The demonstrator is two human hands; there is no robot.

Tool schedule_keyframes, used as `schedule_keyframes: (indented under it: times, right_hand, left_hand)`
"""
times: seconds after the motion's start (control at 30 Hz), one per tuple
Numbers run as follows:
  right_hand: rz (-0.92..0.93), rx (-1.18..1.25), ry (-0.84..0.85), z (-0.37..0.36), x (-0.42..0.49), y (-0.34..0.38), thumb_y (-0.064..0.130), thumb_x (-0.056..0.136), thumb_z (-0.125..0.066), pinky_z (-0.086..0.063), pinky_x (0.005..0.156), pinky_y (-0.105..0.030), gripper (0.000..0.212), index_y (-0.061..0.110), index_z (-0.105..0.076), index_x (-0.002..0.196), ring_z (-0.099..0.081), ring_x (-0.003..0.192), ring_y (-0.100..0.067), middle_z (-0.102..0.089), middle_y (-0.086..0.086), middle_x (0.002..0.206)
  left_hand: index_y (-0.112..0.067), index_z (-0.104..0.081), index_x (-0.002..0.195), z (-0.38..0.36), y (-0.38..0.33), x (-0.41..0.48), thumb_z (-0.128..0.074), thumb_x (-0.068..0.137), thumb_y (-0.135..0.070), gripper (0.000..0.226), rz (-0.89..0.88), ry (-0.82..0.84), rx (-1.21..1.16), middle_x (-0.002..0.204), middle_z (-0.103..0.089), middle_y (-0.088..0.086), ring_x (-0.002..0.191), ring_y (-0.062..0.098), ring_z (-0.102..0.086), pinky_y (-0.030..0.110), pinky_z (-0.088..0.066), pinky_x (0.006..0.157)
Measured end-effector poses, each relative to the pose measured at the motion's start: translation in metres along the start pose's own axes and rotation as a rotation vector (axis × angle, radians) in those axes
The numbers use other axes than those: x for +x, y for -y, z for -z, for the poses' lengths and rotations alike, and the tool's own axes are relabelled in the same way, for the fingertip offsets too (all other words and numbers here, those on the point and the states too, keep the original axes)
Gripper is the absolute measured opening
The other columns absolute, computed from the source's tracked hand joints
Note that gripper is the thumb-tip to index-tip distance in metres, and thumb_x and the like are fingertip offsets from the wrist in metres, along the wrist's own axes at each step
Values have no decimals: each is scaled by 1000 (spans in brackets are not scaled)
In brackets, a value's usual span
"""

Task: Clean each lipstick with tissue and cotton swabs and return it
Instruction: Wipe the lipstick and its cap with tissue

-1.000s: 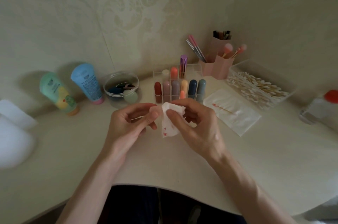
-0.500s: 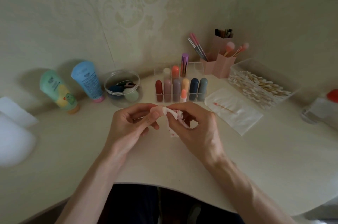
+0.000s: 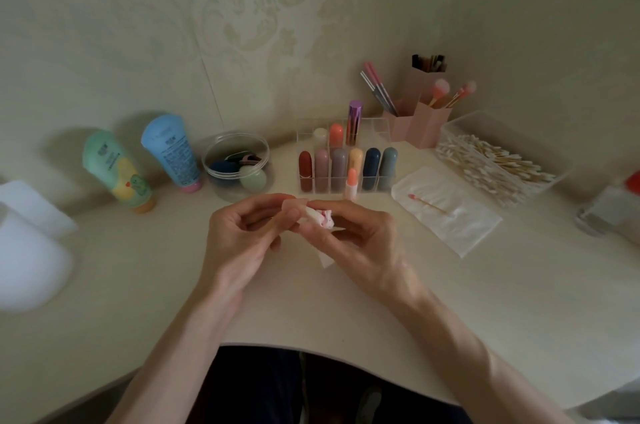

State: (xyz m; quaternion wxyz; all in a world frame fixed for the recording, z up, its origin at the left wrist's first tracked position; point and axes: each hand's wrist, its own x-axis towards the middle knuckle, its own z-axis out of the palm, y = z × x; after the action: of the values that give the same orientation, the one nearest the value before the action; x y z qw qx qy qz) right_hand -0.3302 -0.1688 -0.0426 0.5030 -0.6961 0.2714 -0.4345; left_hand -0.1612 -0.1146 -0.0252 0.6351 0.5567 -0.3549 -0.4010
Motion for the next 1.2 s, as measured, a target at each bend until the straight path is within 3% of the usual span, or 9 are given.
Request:
schedule_keyframes:
  times: [0.17, 0.3, 0.57, 0.67, 0.77, 0.83, 1.0, 1.1, 1.2]
  right_hand:
    - [-61, 150, -2, 1, 2, 0, 11, 99, -67, -60, 86, -25, 27, -2, -75, 121, -78, 103, -19, -80, -7, 111]
    - [-55, 84, -81, -1, 1, -8, 5, 93, -76, -64, 86, -39, 24, 2, -76, 117, -79, 95, -24, -81, -8, 102]
    - [-47, 131, -68, -3, 1, -8, 1, 95, -72, -60, 76, -30, 15, -5, -75, 109, -76, 83, -20, -79, -15, 93]
    - [-13, 113, -70, -5, 1, -5, 4, 99, -69, -62, 74, -43, 10, -1, -74, 106, -76, 84, -28, -79, -11, 94]
    - [-23, 67, -85, -4, 1, -3, 3, 97, -72, -56, 71, -24, 8, 9, -76, 102, -74, 79, -11, -79, 6, 89]
    - [-46, 78, -78, -1, 0, -3, 3, 95, -74, -55, 73, -20, 10, 5, -78, 104, -74, 81, -8, -80, 4, 91]
    - [-47, 36, -52, 1, -1, -4, 11, 99, -71, -60, 75, -33, 16, 6, -78, 112, -75, 85, -17, -79, -4, 93]
    - [-57, 6, -60, 0, 0, -6, 13, 101, -70, -61, 72, -46, 12, 9, -77, 109, -72, 76, -19, -76, -3, 84]
    - [-62, -17, -70, 0, -2, -8, 11, 101, -69, -56, 67, -38, 8, 11, -77, 105, -68, 68, -13, -72, 6, 75]
  left_hand:
    - [-8, -77, 97, 1, 1, 0, -82, 73, -22, 29, -30, 10, 22, 91, -81, 7, 74, 15, -73, 19, -48, 56]
    - [-6, -77, 98, -1, 2, -1, -83, 75, -21, 29, -42, 39, 51, 88, -79, 8, 70, 13, -69, 19, -47, 55]
    - [-6, -73, 92, 3, 5, 2, -84, 72, -28, 32, -26, 94, 94, 86, -78, 9, 73, 16, -69, 25, -49, 58]
    - [-9, -73, 96, 1, 4, 1, -81, 74, -36, 36, -15, 112, 113, 85, -77, 8, 72, 23, -68, 29, -47, 58]
    - [-16, -78, 102, 1, 2, -1, -67, 87, -45, 34, -27, 147, 147, 78, -75, 4, 60, 20, -65, 23, -42, 52]
    - [-15, -82, 99, 0, 4, 0, -64, 95, -37, 29, -31, 143, 127, 78, -72, 7, 59, 18, -58, 22, -40, 52]
    - [-12, -83, 96, 0, 6, 1, -69, 92, -31, 24, -44, 102, 96, 81, -76, 10, 68, 14, -61, 24, -45, 56]
    - [-8, -82, 98, 1, 5, -1, -69, 92, -28, 25, -38, 117, 83, 80, -76, 9, 68, 15, -62, 23, -46, 57]
    - [-6, -80, 100, 2, 6, -1, -70, 89, -24, 23, -51, 149, 56, 83, -77, 11, 70, 17, -66, 23, -50, 59]
